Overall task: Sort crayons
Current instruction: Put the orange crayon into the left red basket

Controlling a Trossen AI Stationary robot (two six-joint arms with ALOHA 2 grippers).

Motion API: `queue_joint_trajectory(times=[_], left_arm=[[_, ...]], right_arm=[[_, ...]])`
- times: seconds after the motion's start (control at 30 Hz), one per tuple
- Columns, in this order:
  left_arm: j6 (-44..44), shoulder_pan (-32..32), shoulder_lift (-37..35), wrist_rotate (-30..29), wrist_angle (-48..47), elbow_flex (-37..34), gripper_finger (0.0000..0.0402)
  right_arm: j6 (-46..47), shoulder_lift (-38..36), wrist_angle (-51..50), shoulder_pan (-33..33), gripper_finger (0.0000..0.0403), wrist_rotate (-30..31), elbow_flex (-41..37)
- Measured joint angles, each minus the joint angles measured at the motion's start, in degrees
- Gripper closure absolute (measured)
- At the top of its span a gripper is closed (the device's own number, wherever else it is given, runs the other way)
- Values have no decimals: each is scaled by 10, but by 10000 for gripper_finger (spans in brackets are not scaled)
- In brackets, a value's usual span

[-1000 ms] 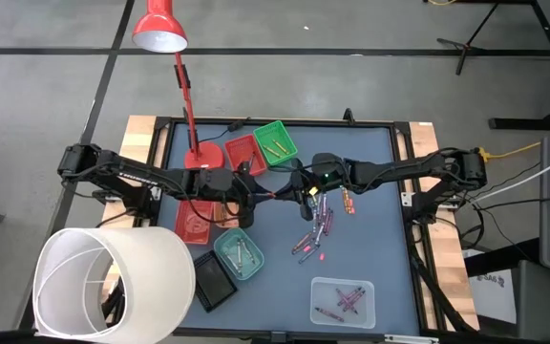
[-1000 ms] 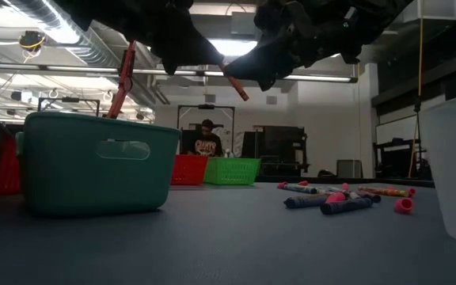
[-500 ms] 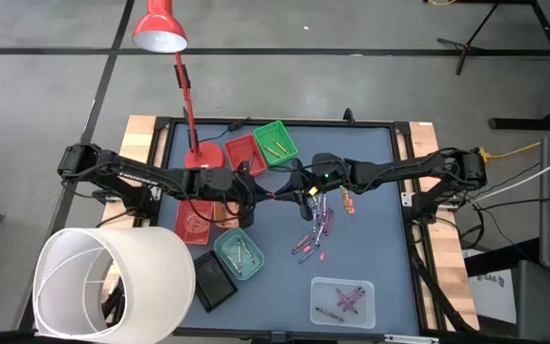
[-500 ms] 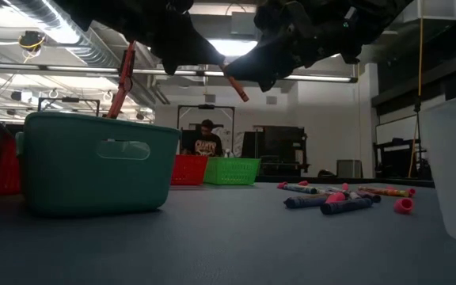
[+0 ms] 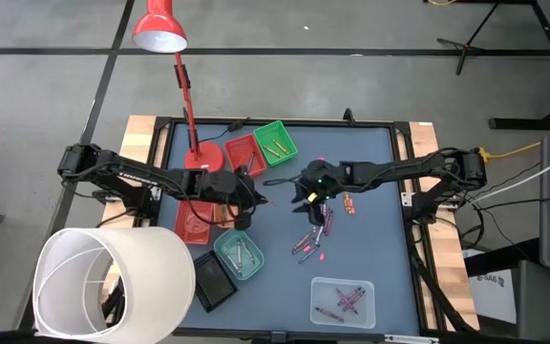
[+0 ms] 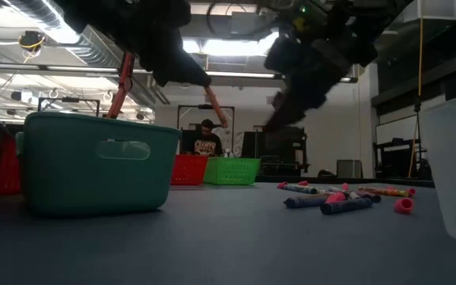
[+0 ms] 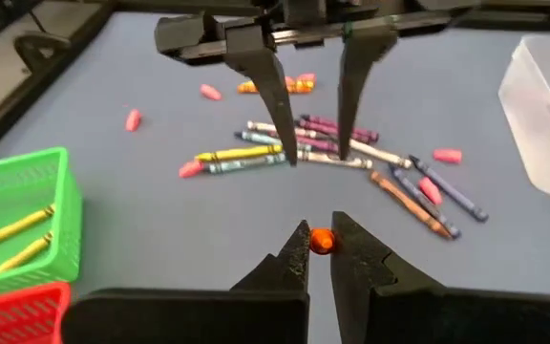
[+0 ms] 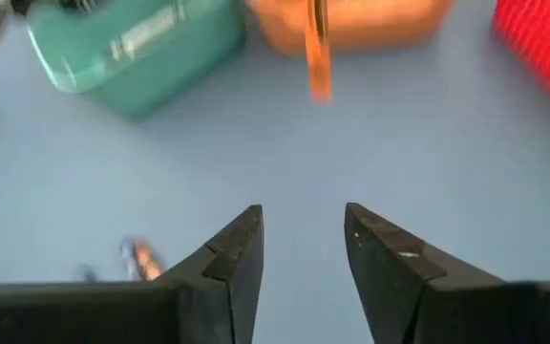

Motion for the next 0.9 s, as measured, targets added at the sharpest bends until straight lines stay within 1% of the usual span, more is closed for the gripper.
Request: queue_joint_trajectory(times=[0.1,0.2,0.33,0.47,0.57,0.77,0.9], left_arm=[[-3,0,0,15,-5,0,395],[-22,0,0,24,-6,0,395],[-37,0,-20,37,-37,1,395],[-67,0,-62,37,-93,1,395],[-96,0,-103,36,-148,1,395],[-199,0,-189,40,-322,1,395],[-289,0,-232,87,-432,1,395]], right_arm=[[0,0,-49,0,258,0,0],[0,0,-75,0,258,0,0],[0,0,-77,0,258,0,0],[0,0,-73,0,258,0,0],[0,0,-73,0,259,0,0],[0,0,-73,0,259,0,0],[0,0,-74,0,259,0,0]])
